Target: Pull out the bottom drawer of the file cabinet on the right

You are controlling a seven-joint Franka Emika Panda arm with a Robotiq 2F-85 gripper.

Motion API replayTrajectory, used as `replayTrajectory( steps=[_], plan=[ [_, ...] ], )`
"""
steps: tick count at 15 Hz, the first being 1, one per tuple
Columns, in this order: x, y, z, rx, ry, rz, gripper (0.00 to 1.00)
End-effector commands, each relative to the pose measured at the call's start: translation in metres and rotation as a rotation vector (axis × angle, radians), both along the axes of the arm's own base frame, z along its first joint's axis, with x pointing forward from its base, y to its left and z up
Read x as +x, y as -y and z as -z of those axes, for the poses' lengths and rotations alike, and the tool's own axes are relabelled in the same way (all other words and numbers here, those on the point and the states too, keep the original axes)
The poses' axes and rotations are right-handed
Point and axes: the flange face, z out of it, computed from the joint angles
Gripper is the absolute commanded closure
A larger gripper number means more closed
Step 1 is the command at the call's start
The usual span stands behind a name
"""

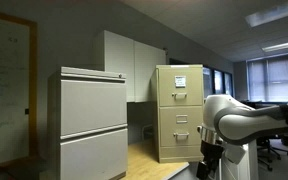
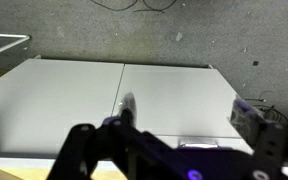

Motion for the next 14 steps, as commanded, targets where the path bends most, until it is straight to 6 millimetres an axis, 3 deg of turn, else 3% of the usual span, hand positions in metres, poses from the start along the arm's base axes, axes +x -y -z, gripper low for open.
replayTrajectory(
  steps=[1,9,12,14],
  plan=[
    [0.000,0.000,-0.001,0.000,0.000,0.000,0.00],
    [0.002,0.002,-0.001,0.004,0.005,0.004,0.00],
    [0.016,0.024,-0.013,0.045,0.066,0.063,0.00],
    [0.025,0.056,-0.027,0.082,0.135,0.136,0.00]
  ],
)
